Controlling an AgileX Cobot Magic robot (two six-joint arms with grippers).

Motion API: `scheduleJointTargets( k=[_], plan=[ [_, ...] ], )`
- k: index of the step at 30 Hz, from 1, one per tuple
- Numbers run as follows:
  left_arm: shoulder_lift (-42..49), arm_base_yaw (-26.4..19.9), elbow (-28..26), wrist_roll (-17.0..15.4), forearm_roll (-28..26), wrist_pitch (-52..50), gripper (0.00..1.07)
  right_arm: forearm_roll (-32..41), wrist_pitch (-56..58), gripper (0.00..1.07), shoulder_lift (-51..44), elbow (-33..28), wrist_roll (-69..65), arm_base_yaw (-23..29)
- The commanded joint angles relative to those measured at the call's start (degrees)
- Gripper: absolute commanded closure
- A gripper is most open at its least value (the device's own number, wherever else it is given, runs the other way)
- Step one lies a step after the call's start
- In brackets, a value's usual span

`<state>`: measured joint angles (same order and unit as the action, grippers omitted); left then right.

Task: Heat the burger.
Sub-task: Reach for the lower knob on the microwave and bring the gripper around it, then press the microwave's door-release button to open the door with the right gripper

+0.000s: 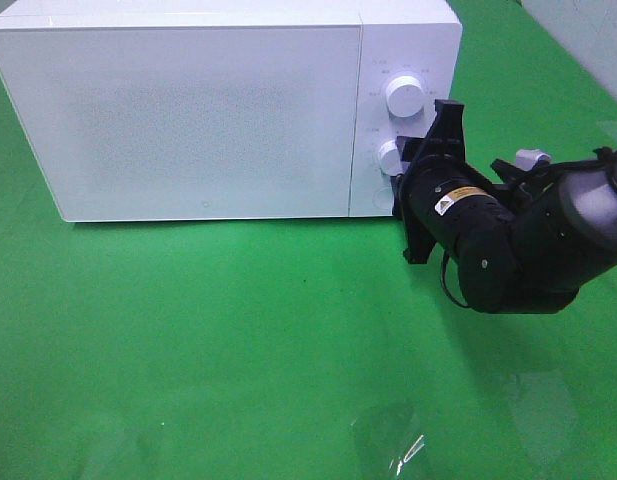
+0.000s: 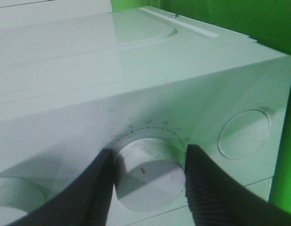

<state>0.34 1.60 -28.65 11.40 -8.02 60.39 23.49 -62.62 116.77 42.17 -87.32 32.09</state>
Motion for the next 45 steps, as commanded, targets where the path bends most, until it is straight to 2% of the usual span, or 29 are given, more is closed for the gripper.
scheduleJointTargets(
  k=[1, 2, 3, 5, 7, 8, 9, 11, 18, 20, 23, 24, 27, 28, 29, 31, 32, 33, 34, 35, 36, 37, 38, 40, 41, 42, 43, 44, 45],
  plan=[
    [0.6, -0.2, 0.1, -0.1, -0.3, -0.7, 1.06, -7.4, -6.8, 1.07, -1.4, 1.6, -0.9, 0.6],
    [0.6, -0.2, 0.1, -0.1, -0.3, -0.7, 1.06, -7.3, -6.8, 1.01, -1.4, 1.6, -0.6, 0.6],
    [0.6, -0.2, 0.1, -0.1, -0.3, -0.7, 1.06, -7.3, -6.8, 1.01, -1.4, 1.6, -0.6, 0.6],
    [0.6, -0.2, 0.1, -0.1, -0.3, -0.7, 1.06, -6.5, -6.7, 0.76, -1.4, 1.6, 0.7, 0.6],
    [0.6, -0.2, 0.1, -0.1, -0.3, -0.7, 1.06, -6.5, -6.7, 0.76, -1.4, 1.6, 0.7, 0.6],
    [0.6, -0.2, 0.1, -0.1, -0.3, -0.7, 1.06, -6.5, -6.7, 0.62, -1.4, 1.6, 2.4, 0.6],
    [0.6, -0.2, 0.1, -0.1, -0.3, -0.7, 1.06, -6.5, -6.7, 0.62, -1.4, 1.6, 2.4, 0.6],
    [0.6, -0.2, 0.1, -0.1, -0.3, -0.7, 1.06, -6.5, -6.0, 0.42, -1.4, 1.5, 9.6, 0.6],
    [0.6, -0.2, 0.1, -0.1, -0.3, -0.7, 1.06, -6.7, -4.1, 0.42, -2.3, -0.5, 18.2, 0.6],
    [0.6, -0.2, 0.1, -0.1, -0.3, -0.7, 1.06, -7.2, 0.9, 0.43, -5.8, -4.4, 25.2, 0.6],
    [0.6, -0.2, 0.1, -0.1, -0.3, -0.7, 1.06, -8.3, 2.1, 0.43, -6.9, -5.3, 27.7, 0.6],
    [0.6, -0.2, 0.1, -0.1, -0.3, -0.7, 1.06, -12.3, 8.5, 0.43, -10.4, -7.1, 35.2, 0.6],
    [0.6, -0.2, 0.1, -0.1, -0.3, -0.7, 1.06, -13.6, 11.3, 0.43, -11.9, -7.2, 38.1, 0.6],
    [0.6, -0.2, 0.1, -0.1, -0.3, -0.7, 1.06, -17.9, 18.7, 0.43, -15.1, -7.1, 43.4, 0.6],
    [0.6, -0.2, 0.1, -0.1, -0.3, -0.7, 1.06, -17.9, 18.7, 0.43, -15.1, -7.1, 43.4, 0.6],
    [0.6, -0.2, 0.1, -0.1, -0.3, -0.7, 1.06, -23.5, 32.9, 0.43, -21.1, -5.3, 52.5, 0.6],
    [0.6, -0.2, 0.1, -0.1, -0.3, -0.7, 1.06, -23.5, 32.9, 0.43, -21.1, -5.3, 52.5, 0.6],
    [0.6, -0.2, 0.1, -0.1, -0.3, -0.7, 1.06, -25.7, 41.5, 0.43, -24.1, -3.2, 57.2, 0.6],
    [0.6, -0.2, 0.1, -0.1, -0.3, -0.7, 1.06, -25.7, 41.5, 0.43, -24.1, -3.2, 57.2, 0.6],
    [0.6, -0.2, 0.1, -0.1, -0.3, -0.7, 1.06, -27.1, 50.4, 0.43, -26.2, -0.7, 61.2, 0.6],
    [0.6, -0.2, 0.1, -0.1, -0.3, -0.7, 1.06, -27.1, 50.4, 0.43, -26.2, -0.7, 61.2, 0.6],
    [0.6, -0.2, 0.1, -0.1, -0.3, -0.7, 1.06, -28.5, 59.8, 0.43, -28.1, 2.5, 65.0, 0.6],
    [0.6, -0.2, 0.1, -0.1, -0.3, -0.7, 1.06, -28.5, 59.8, 0.43, -28.1, 2.5, 65.0, 0.6],
    [0.6, -0.2, 0.1, -0.1, -0.3, -0.7, 1.06, -30.4, 72.9, 0.43, -29.7, 7.2, 68.8, 0.6],
    [0.6, -0.2, 0.1, -0.1, -0.3, -0.7, 1.06, -30.4, 72.9, 0.43, -29.7, 7.2, 68.8, 0.6],
    [0.6, -0.2, 0.1, -0.1, -0.3, -0.7, 1.06, -30.8, 82.0, 0.43, -29.9, 10.5, 70.4, 0.6],
    [0.6, -0.2, 0.1, -0.1, -0.3, -0.7, 1.06, -30.8, 82.0, 0.43, -29.9, 10.5, 70.4, 0.6],
    [0.6, -0.2, 0.1, -0.1, -0.3, -0.7, 1.06, -30.9, 89.1, 0.43, -29.9, 13.6, 71.6, 0.6],
    [0.6, -0.2, 0.1, -0.1, -0.3, -0.7, 1.06, -30.9, 89.1, 0.43, -29.9, 13.6, 71.6, 0.6]
  ],
)
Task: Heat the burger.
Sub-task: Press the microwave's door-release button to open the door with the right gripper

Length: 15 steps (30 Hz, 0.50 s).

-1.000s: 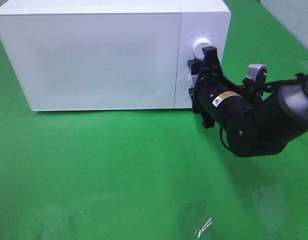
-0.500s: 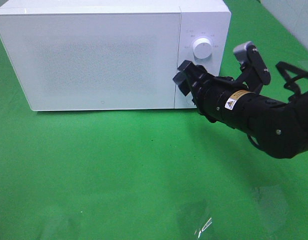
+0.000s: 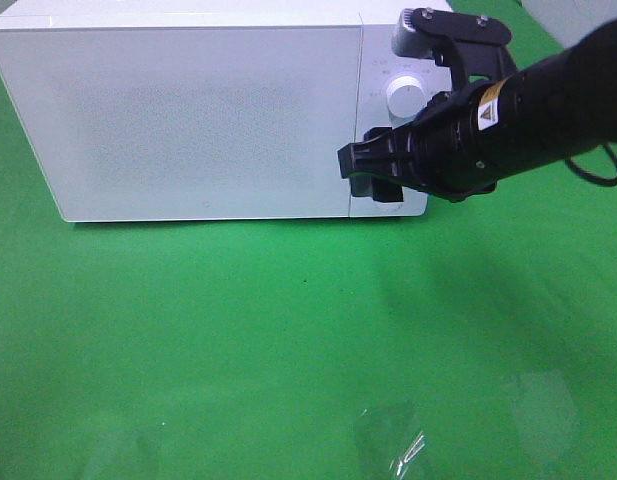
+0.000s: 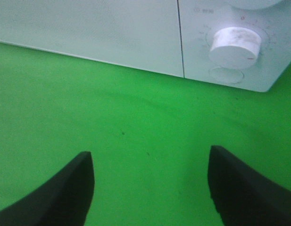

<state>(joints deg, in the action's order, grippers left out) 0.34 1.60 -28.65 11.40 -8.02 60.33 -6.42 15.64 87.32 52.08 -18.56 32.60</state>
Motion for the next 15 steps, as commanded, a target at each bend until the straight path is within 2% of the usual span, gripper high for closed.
scheduleJointTargets(
  k=[1, 2, 5, 6, 7, 8, 9, 10, 11, 12, 15],
  plan=[
    [0.6, -0.2, 0.1, -0.1, -0.3, -0.7, 1.06, -0.7, 15.0, 0.43, -0.5, 6.0, 3.6, -0.9],
    [0.6, -0.2, 0.1, -0.1, -0.3, -0.7, 1.06, -0.4, 18.2, 0.43, -0.5, 8.2, 3.6, -3.1],
    [0.6, -0.2, 0.1, -0.1, -0.3, -0.7, 1.06, -0.4, 19.8, 0.43, -0.6, 8.8, 3.6, -4.3],
    [0.6, -0.2, 0.1, -0.1, -0.3, -0.7, 1.06, -0.1, 23.0, 0.43, -0.9, 10.1, 3.7, -7.0],
    [0.6, -0.2, 0.1, -0.1, -0.3, -0.7, 1.06, -0.1, 23.0, 0.43, -0.9, 10.1, 3.7, -7.0],
    [0.6, -0.2, 0.1, -0.1, -0.3, -0.7, 1.06, 0.7, 26.7, 0.43, -1.6, 11.2, 4.5, -10.3],
    [0.6, -0.2, 0.1, -0.1, -0.3, -0.7, 1.06, 0.7, 26.7, 0.43, -1.6, 11.2, 4.5, -10.3],
    [0.6, -0.2, 0.1, -0.1, -0.3, -0.7, 1.06, 1.4, 29.0, 0.43, -2.8, 11.7, 5.3, -12.9],
    [0.6, -0.2, 0.1, -0.1, -0.3, -0.7, 1.06, 1.4, 29.0, 0.43, -2.8, 11.7, 5.3, -12.9],
    [0.6, -0.2, 0.1, -0.1, -0.3, -0.7, 1.06, 2.2, 30.8, 0.42, -4.5, 11.6, 5.3, -15.9],
    [0.6, -0.2, 0.1, -0.1, -0.3, -0.7, 1.06, 2.5, 32.1, 0.41, -6.6, 11.6, 5.5, -18.3]
  ],
)
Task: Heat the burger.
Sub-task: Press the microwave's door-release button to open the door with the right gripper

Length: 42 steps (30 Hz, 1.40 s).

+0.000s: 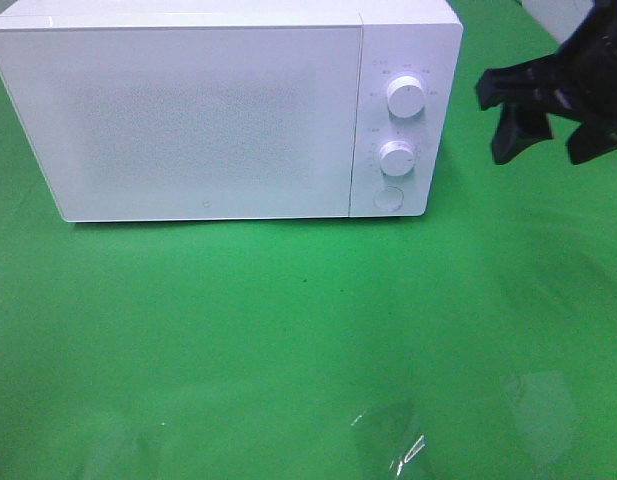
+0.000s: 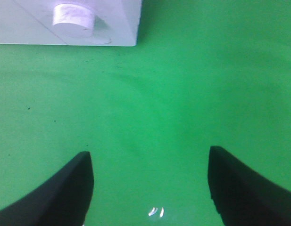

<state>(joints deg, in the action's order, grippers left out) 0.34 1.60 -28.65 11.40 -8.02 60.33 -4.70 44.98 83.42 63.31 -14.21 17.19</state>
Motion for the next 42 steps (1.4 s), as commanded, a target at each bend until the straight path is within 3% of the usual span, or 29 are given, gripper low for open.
scheduleJointTargets(
  k=[1, 13, 17, 20, 21, 24, 32, 34, 42],
  plan=[
    [0.6, -0.2, 0.1, -0.1, -0.3, -0.7, 1.06, 0.7, 4.5, 0.40, -4.8, 0.4, 1.4, -4.9],
    [0.6, -0.2, 0.1, -0.1, -0.3, -0.7, 1.06, 0.7, 18.0, 0.40, -18.4, -0.8, 0.3, -6.5],
    [0.6, -0.2, 0.1, -0.1, -0.3, -0.7, 1.06, 0.7, 22.8, 0.40, -27.6, -7.4, 1.0, -6.5],
    [0.6, -0.2, 0.1, -0.1, -0.3, -0.7, 1.06, 0.7, 23.5, 0.40, -29.5, -8.9, 1.0, -6.5],
    [0.6, -0.2, 0.1, -0.1, -0.3, -0.7, 1.06, 0.7, 24.7, 0.40, -34.9, -13.2, 1.0, -6.5],
    [0.6, -0.2, 0.1, -0.1, -0.3, -0.7, 1.06, 0.7, 24.9, 0.40, -37.0, -14.3, 1.0, -6.5],
    [0.6, -0.2, 0.1, -0.1, -0.3, -0.7, 1.06, 0.7, 24.4, 0.40, -52.7, -22.4, 1.8, -6.5],
    [0.6, -0.2, 0.1, -0.1, -0.3, -0.7, 1.06, 0.7, 22.5, 0.40, -60.6, -25.4, 2.3, -6.5],
    [0.6, -0.2, 0.1, -0.1, -0.3, -0.7, 1.06, 0.7, 21.1, 0.40, -72.1, -30.4, 6.4, -6.5]
  ],
)
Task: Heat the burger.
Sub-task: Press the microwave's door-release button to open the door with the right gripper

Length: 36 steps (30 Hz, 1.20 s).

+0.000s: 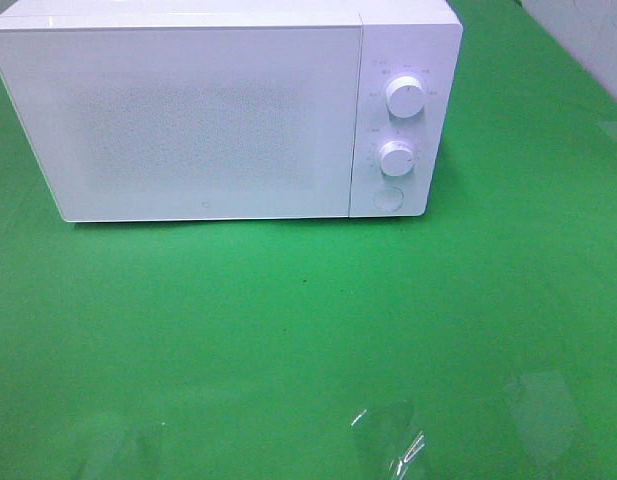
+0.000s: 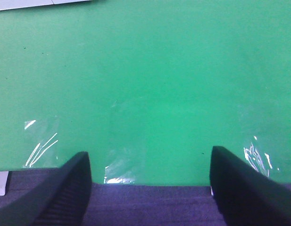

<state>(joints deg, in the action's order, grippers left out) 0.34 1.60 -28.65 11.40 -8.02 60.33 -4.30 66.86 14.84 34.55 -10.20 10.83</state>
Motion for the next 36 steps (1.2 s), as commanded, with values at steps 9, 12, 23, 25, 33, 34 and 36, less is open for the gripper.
scheduleJointTargets(
  k=[9, 12, 23, 25, 33, 34, 36],
  plan=[
    [0.6, -0.2, 0.1, -0.1, -0.3, -0.7, 1.06, 0.3, -0.9, 0.40, -15.1, -3.3, 4.8, -0.2],
    [0.6, -0.2, 0.1, -0.1, -0.3, -0.7, 1.06, 0.3, -0.9, 0.40, -16.7, -3.3, 5.0, -0.2],
    [0.5, -0.2, 0.1, -0.3, -0.3, -0.7, 1.06, 0.3, -4.4, 0.45, -16.6, -3.7, 6.8, -0.2],
    [0.5, -0.2, 0.1, -0.3, -0.3, -0.7, 1.06, 0.3, -6.0, 0.45, -16.6, -4.0, 6.8, -0.2],
    [0.5, -0.2, 0.1, -0.3, -0.3, -0.7, 1.06, 0.3, -9.2, 0.45, -16.6, -6.0, 5.3, -0.2],
    [0.5, -0.2, 0.1, -0.3, -0.3, -0.7, 1.06, 0.3, -9.2, 0.45, -16.6, -6.0, 5.3, -0.2],
    [0.5, -0.2, 0.1, -0.3, -0.3, -0.7, 1.06, 0.3, -9.2, 0.45, -16.6, -6.0, 5.3, -0.2]
  ],
)
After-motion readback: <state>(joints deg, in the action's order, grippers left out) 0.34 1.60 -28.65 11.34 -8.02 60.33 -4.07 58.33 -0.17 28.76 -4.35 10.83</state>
